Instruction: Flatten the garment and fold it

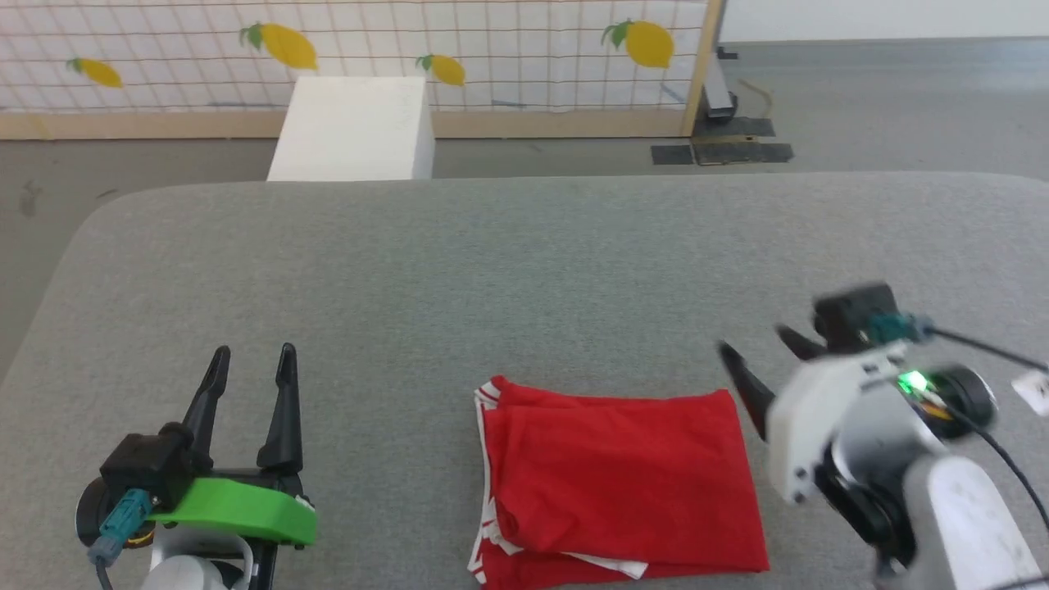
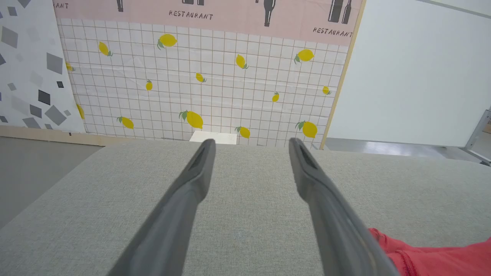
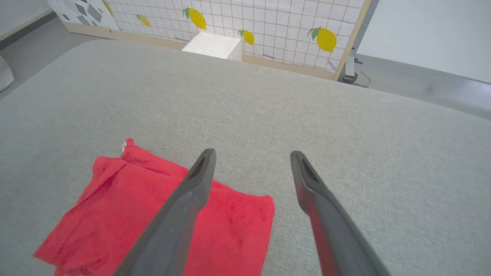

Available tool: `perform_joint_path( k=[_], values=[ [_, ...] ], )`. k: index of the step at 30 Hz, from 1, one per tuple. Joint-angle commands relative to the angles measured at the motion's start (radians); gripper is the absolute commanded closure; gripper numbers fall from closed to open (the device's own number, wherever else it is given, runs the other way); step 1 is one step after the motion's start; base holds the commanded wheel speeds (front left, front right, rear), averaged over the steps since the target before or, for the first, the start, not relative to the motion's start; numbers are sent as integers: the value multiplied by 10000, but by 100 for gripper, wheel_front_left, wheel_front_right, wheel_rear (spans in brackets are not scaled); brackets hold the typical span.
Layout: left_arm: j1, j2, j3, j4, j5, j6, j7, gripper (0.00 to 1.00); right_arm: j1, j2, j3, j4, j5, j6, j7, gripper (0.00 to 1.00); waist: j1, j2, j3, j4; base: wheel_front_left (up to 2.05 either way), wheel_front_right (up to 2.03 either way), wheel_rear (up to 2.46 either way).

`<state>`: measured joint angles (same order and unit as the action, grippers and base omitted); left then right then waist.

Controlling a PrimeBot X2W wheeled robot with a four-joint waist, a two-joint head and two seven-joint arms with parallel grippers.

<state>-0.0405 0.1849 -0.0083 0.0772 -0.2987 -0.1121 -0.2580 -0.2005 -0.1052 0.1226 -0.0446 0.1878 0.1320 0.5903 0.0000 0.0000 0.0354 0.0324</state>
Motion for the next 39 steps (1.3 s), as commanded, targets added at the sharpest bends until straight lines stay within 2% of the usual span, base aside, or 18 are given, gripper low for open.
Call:
perform_joint_path(
  k=[1,5,10,11,21,22,23,27,31,35,39],
  values=[
    [142,-9,49,-60,42,74,-38,0,369,54,-225,-16,-265,-13,112,0,0,0,107,-37,0,0,0],
    [84,-7,93,-165,120,67,-38,0,1092,150,-700,280,-866,-13,361,0,0,0,327,61,0,0,0],
    [-23,-20,136,-219,201,42,-38,0,1427,362,-787,1022,-1242,-13,660,0,0,0,535,208,0,0,0],
    [-81,-54,143,-242,205,14,-38,0,1429,430,-642,1478,-1340,-13,812,0,0,0,638,298,0,0,0],
    [-248,-97,146,-136,171,-72,-38,0,1257,501,11,2765,-1268,-13,1097,0,0,0,882,529,0,0,0],
    [-282,-102,156,-91,157,-91,-38,0,1162,450,56,2976,-1168,-13,1120,71,0,0,889,575,0,0,0],
    [-293,-103,149,-75,154,-96,-38,0,1140,403,66,3000,-1135,-13,1108,100,0,0,886,596,0,0,0],
    [-323,-89,134,-53,151,-117,-38,0,1060,-52,283,2793,-791,-13,1187,100,0,0,851,616,0,0,0],
    [-300,-74,127,-107,169,-130,-38,0,927,-917,788,2173,-327,-13,1515,100,0,0,837,293,0,0,0],
    [-214,-88,164,-225,159,-140,-38,0,619,-2128,1396,1368,243,-13,2142,100,0,0,987,-520,0,0,0],
    [-195,-8,187,-351,115,-151,-38,0,-34,-3271,1798,788,699,-13,2665,100,0,0,1384,-1621,0,0,0]
  ],
)
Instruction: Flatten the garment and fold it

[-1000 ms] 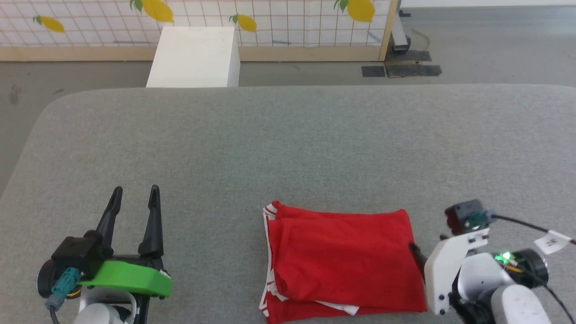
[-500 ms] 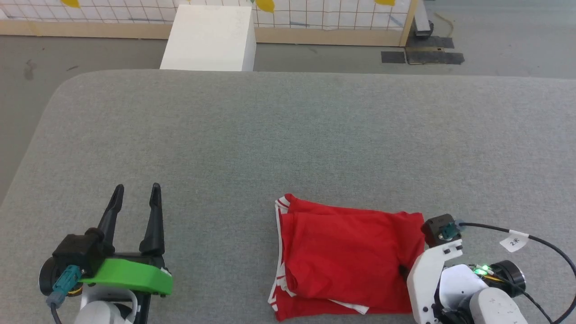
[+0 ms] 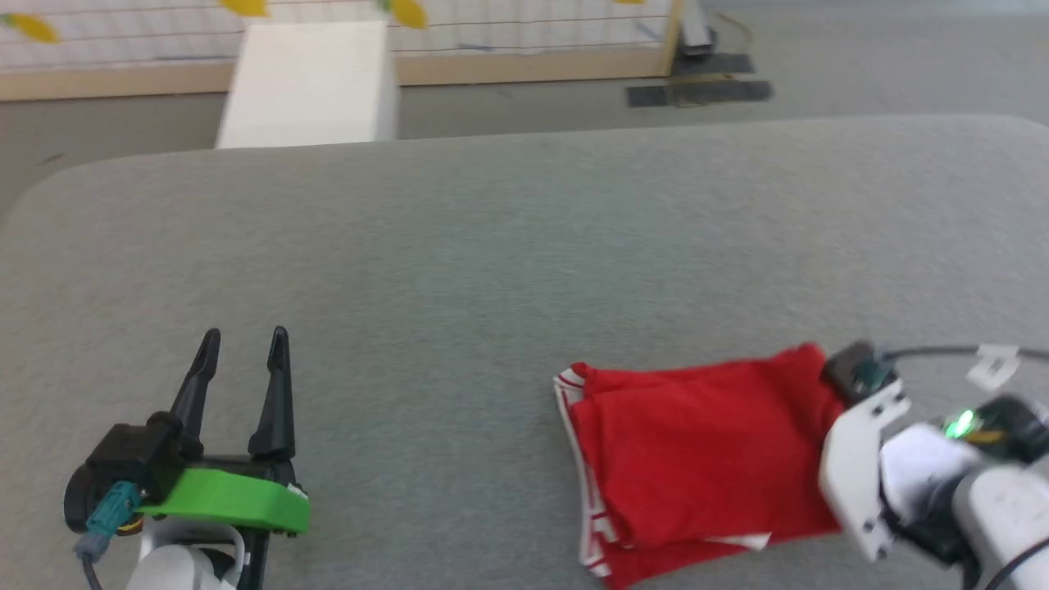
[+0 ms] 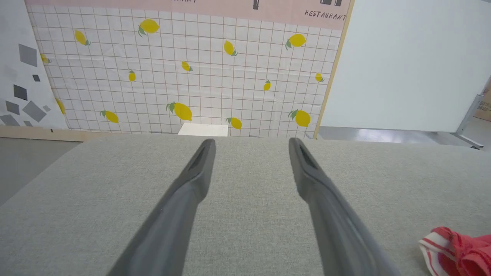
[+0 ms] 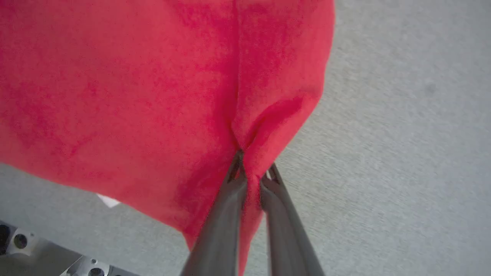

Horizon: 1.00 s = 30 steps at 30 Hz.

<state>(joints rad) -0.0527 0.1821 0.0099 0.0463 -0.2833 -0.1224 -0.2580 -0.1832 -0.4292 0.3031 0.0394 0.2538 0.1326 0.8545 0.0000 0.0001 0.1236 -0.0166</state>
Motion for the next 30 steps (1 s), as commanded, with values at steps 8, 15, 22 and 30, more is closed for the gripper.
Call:
perform_joint_path(
  k=[8,15,22,30],
  values=[
    [-493,703,54,-619,-169,-65,49,0,-1886,-837,-539,460,156,-19,-140,100,0,-1,1827,-2997,0,0,0],
    [-569,1653,564,-1785,-230,-61,715,0,-2821,-1091,-1558,1481,-553,-19,-618,100,0,-1,3263,-3620,0,0,0],
    [-352,2468,1173,-2996,-294,-34,1467,0,-3645,-1080,-3254,2353,-1468,-19,-1059,100,0,-1,4280,-3722,0,0,0],
    [-31,2993,1661,-3951,-387,23,2037,0,-4440,-539,-5049,2871,-2784,-19,-1456,100,0,-1,4896,-3745,0,0,0]
  ],
)
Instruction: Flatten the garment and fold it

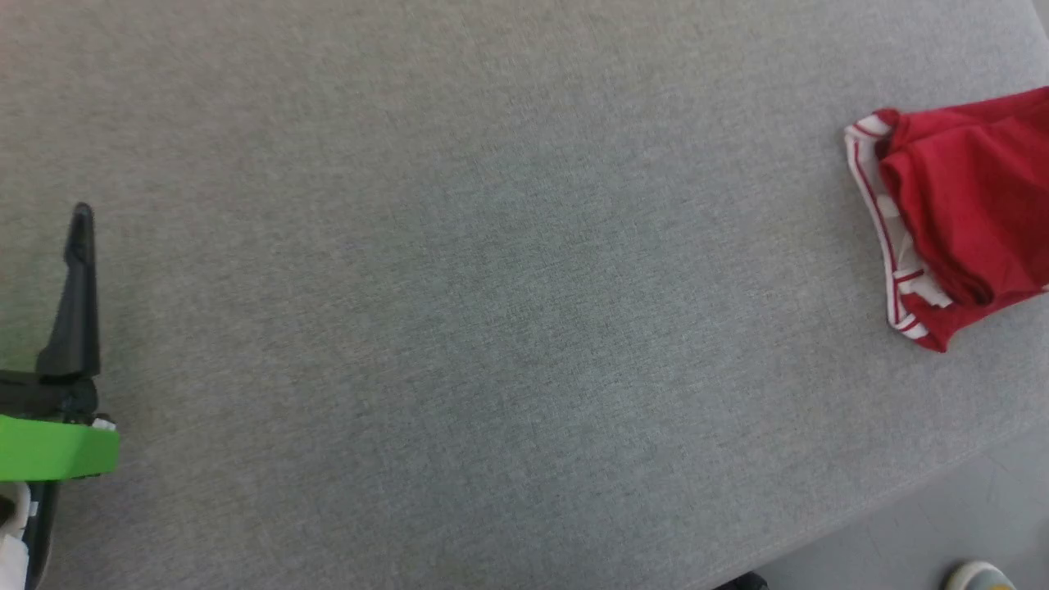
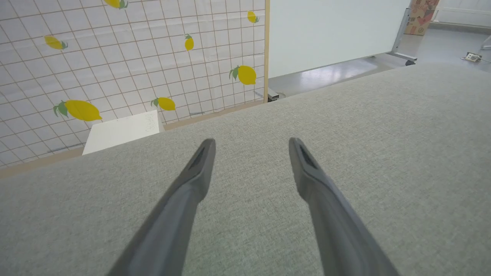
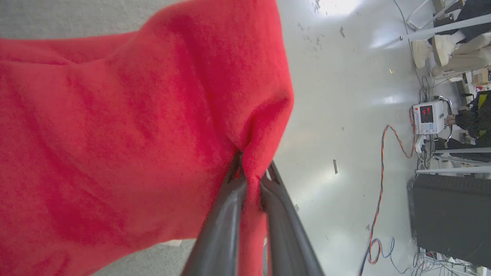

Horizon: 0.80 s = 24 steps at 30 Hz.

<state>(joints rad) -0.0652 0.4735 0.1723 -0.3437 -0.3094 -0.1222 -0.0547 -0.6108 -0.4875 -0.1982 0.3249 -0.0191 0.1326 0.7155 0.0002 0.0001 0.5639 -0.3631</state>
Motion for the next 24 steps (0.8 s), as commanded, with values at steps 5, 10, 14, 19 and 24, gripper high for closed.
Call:
perform_joint_path(
  k=[5,10,14,19,24],
  values=[
    [167,180,140,-223,-211,39,114,0,-411,528,-831,170,-767,-19,-368,0,-2,-1,660,-321,0,0,0],
    [311,82,120,-77,-257,130,-13,0,-770,747,-1391,152,-827,-19,-1131,0,-2,-1,353,-371,0,0,0],
    [290,-145,-17,271,-279,213,-283,0,-1078,544,-995,-320,-322,-19,-1914,0,-2,-1,-233,-264,0,0,0],
    [236,-597,-171,906,-357,391,-800,0,-1672,419,1,-1252,730,-19,-2851,0,-2,-1,-1314,102,0,0,0],
    [131,-1164,-360,1643,-462,607,-1322,0,-2158,752,1300,-2117,1876,-19,-3761,0,-2,-1,-2453,718,0,0,0]
  ],
)
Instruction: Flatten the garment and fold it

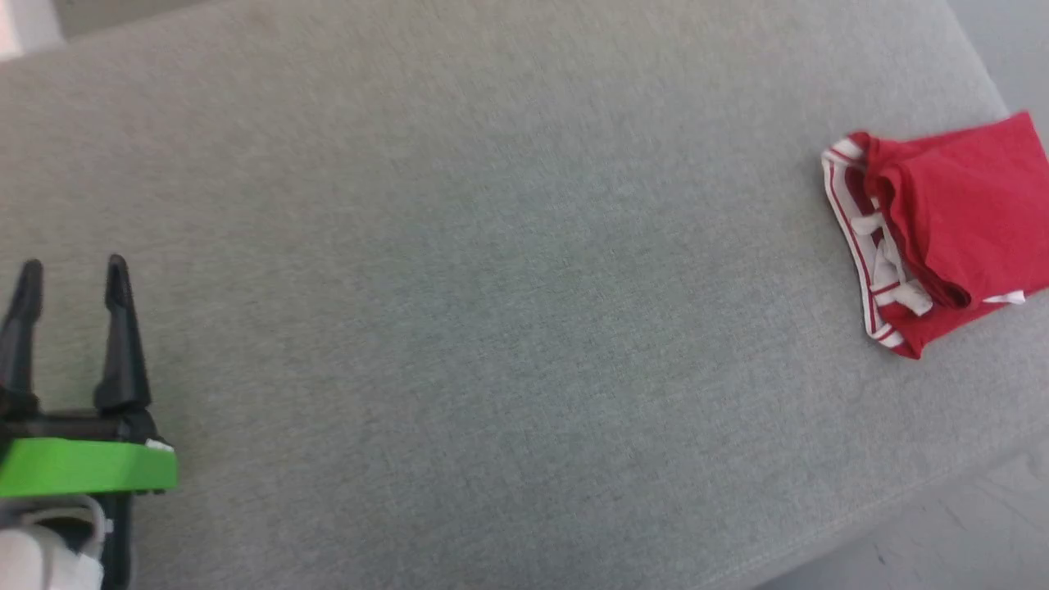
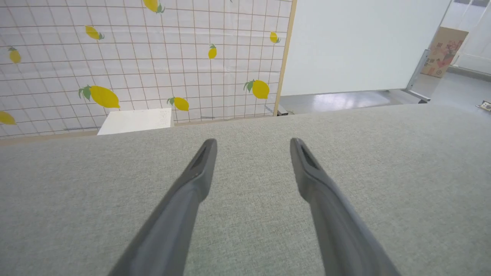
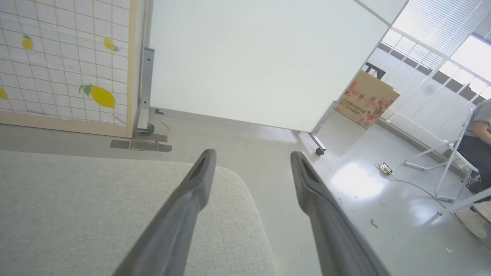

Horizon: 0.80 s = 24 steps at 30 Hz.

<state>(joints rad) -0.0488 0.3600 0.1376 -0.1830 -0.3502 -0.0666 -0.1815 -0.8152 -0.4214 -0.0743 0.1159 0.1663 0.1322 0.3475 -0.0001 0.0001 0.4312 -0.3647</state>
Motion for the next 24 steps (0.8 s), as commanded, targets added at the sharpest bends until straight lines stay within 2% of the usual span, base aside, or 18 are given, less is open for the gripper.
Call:
perform_joint_path(
  k=[1,5,13,17,24],
  values=[
    [-52,-169,-58,213,-71,111,-145,0,-157,237,323,-152,162,-15,-301,0,1,-1,-1395,896,0,0,0],
    [-92,-610,-161,706,-67,332,-427,0,-31,1219,864,-317,413,-15,-1073,0,1,-1,-2221,1511,0,0,0],
    [-124,-1126,-272,1223,107,661,-674,0,1309,3235,1181,-27,219,-15,-2938,0,1,-1,-3418,2633,0,0,0],
    [-164,-1344,-381,1381,271,833,-724,0,2294,3638,1055,224,214,-15,-3881,0,1,-1,-3853,3148,0,0,0],
    [-135,-1673,-704,1761,554,948,-771,0,4224,3707,980,659,936,-15,-5481,0,1,-1,-4526,3846,0,0,0]
  ],
)
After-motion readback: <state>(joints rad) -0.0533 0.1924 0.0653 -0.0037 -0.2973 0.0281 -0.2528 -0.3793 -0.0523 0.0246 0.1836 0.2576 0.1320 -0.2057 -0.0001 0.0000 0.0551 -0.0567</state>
